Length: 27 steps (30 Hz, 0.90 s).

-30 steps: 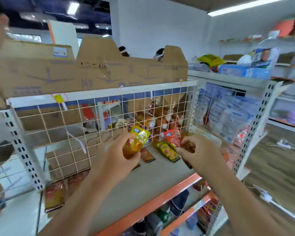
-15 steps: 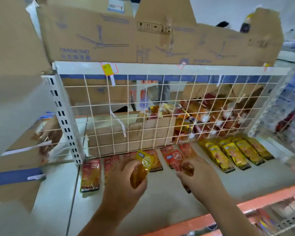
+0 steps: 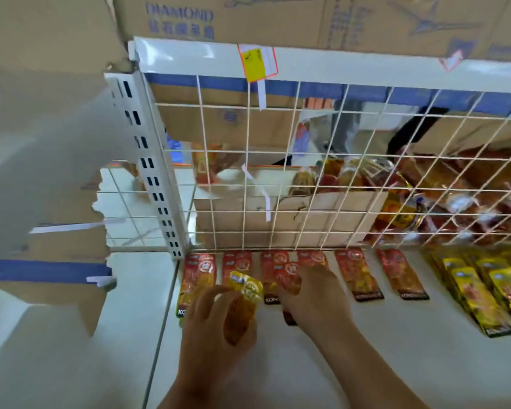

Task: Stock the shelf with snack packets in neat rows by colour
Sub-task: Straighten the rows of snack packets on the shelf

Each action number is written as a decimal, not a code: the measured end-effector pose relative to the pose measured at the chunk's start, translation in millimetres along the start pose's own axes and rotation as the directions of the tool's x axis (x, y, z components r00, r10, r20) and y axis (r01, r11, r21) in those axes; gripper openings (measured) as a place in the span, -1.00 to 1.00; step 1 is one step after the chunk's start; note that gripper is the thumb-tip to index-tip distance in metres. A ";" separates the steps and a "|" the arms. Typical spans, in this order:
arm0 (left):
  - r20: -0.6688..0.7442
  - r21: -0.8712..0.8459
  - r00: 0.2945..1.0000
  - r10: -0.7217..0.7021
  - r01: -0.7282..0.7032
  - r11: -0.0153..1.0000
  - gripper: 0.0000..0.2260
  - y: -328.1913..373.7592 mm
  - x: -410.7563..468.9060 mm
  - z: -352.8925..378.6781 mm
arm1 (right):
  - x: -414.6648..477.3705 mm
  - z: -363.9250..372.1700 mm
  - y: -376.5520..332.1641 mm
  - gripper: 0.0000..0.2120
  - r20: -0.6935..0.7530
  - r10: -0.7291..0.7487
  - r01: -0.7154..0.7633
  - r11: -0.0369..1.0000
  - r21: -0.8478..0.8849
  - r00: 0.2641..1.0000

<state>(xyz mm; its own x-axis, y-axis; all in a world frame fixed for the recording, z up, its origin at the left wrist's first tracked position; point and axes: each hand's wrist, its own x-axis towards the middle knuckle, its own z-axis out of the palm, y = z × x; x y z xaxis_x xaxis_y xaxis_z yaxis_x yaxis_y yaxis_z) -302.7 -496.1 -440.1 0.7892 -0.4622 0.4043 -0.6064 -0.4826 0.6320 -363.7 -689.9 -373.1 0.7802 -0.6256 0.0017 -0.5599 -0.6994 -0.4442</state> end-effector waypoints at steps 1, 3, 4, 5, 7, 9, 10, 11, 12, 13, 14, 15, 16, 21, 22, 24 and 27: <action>-0.005 0.014 1.000 0.009 -0.009 1.000 -0.54 -0.5 0.8 1.0 | 3.2 4.4 -2.4 -0.77 0.009 0.002 -0.002 1.000 0.005 1.000; -0.012 0.032 1.000 0.026 -0.025 0.999 -0.54 -2.1 1.8 2.7 | 9.2 13.5 -6.6 -0.74 0.009 -0.012 0.012 1.000 0.019 1.000; -0.012 0.034 1.000 0.027 -0.027 0.999 -0.54 -2.6 2.0 3.3 | 12.1 18.6 -7.0 -0.70 0.011 -0.018 0.018 0.999 0.026 1.000; -0.009 0.032 1.000 0.026 -0.026 0.999 -0.54 -2.8 2.7 4.0 | 14.2 22.4 -7.6 -0.65 0.022 -0.023 0.023 0.999 0.025 0.999; -0.011 0.029 1.000 0.022 -0.022 0.999 -0.54 -3.9 2.8 5.3 | 17.9 27.5 -9.0 -0.59 0.058 -0.010 0.011 1.000 -0.021 0.998; -0.005 0.027 1.000 0.027 -0.027 0.999 -0.54 -4.7 2.2 5.9 | 20.8 29.5 -9.4 -0.53 0.071 0.009 -0.006 0.999 -0.044 0.997; -0.001 0.018 1.000 0.030 -0.030 0.999 -0.54 -4.8 2.1 5.6 | 22.0 29.9 -9.6 -0.51 0.067 0.012 -0.009 0.999 -0.043 0.998; 0.000 0.004 0.999 0.034 -0.034 0.999 -0.54 -5.2 2.3 5.5 | 22.9 30.0 -10.2 -0.49 0.062 0.015 -0.012 0.999 -0.041 0.998; -0.002 -0.005 0.999 0.038 -0.038 0.999 -0.55 -5.6 2.7 5.3 | 23.5 29.9 -10.9 -0.49 0.059 0.017 -0.014 0.999 -0.043 0.998; -0.008 -0.007 0.999 0.044 -0.044 0.999 -0.55 -6.3 2.9 5.1 | 23.9 29.9 -11.4 -0.49 0.055 0.015 -0.012 0.999 -0.048 0.998; -0.013 -0.006 0.999 0.050 -0.050 0.999 -0.55 -6.4 2.9 5.0 | 24.0 29.8 -11.6 -0.49 0.053 0.016 -0.013 0.998 -0.053 0.998; -0.017 -0.006 0.998 0.056 -0.056 0.998 -0.56 -5.7 2.9 4.7 | 23.7 29.9 -11.8 -0.49 0.053 0.015 -0.012 0.998 -0.055 0.998; -0.020 -0.009 0.998 0.059 -0.059 0.998 -0.56 -4.8 2.9 4.0 | 23.6 30.6 -11.6 -0.48 0.058 0.014 -0.011 0.998 -0.056 0.998; -0.012 -0.018 0.998 0.057 -0.057 0.998 -0.56 -3.2 3.3 2.3 | 22.9 32.5 -13.8 -0.43 0.087 0.017 -0.008 0.995 -0.100 0.996; -0.013 -0.019 0.998 0.057 -0.057 0.998 -0.56 -3.5 3.3 2.2 | 23.0 32.9 -14.1 -0.43 0.092 0.016 -0.007 0.994 -0.105 0.996; -0.018 -0.023 0.998 0.056 -0.057 0.998 -0.55 -3.3 3.2 2.2 | 23.0 33.9 -13.5 -0.44 0.099 0.016 -0.005 0.994 -0.113 0.995; -0.018 -0.023 0.998 0.055 -0.055 0.998 -0.55 -2.6 3.1 2.2 | 23.0 34.7 -11.8 -0.45 0.088 0.021 -0.011 0.994 -0.105 0.996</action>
<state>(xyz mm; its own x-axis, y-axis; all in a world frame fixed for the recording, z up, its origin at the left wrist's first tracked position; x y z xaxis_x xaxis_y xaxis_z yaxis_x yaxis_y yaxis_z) -298.9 -497.9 -441.9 0.7564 -0.4743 0.4504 -0.6467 -0.4392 0.6236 -329.5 -684.0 -399.0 0.7899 -0.6072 -0.0859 -0.5949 -0.7249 -0.3473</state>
